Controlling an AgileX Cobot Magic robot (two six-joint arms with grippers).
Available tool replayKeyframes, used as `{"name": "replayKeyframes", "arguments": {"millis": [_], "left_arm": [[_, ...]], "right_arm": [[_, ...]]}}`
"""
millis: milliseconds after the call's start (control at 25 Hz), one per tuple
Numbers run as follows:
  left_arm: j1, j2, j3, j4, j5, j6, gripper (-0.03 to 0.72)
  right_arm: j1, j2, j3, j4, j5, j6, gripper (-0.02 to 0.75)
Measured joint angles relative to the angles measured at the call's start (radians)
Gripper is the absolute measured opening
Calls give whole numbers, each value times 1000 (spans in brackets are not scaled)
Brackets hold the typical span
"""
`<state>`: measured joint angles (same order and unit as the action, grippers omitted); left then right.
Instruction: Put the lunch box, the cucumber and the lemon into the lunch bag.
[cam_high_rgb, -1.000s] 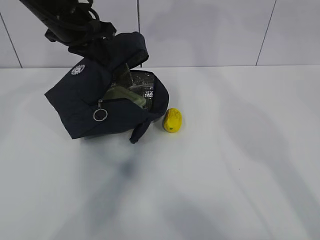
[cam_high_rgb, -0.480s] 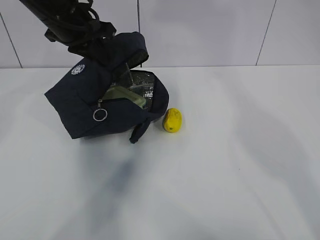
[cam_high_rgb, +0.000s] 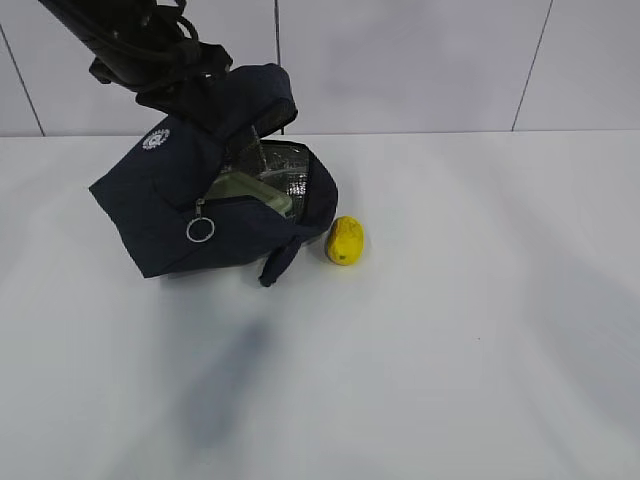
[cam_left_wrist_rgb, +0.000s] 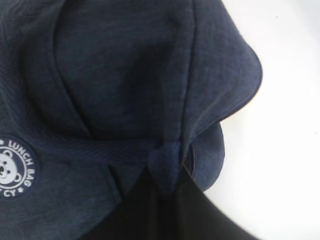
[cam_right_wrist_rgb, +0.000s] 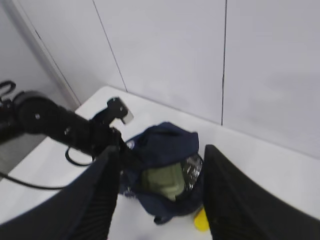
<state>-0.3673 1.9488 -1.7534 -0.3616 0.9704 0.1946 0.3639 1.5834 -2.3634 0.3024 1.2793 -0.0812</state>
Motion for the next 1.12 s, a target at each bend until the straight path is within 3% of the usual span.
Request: {"name": "replayKeyframes", "arguments": {"millis": [240, 680, 840, 1120], "left_arm": [[0, 0, 0, 0, 0, 0, -4], [0, 0, 0, 0, 0, 0, -4], [0, 0, 0, 0, 0, 0, -4], [0, 0, 0, 0, 0, 0, -4]], "right_arm": [[0, -177, 443, 0, -22, -28, 407], [0, -326, 1165, 48, -407, -106, 408], [0, -307, 1298, 125, -480, -116, 408], [0, -160, 1321, 255, -545, -198, 407]]}}
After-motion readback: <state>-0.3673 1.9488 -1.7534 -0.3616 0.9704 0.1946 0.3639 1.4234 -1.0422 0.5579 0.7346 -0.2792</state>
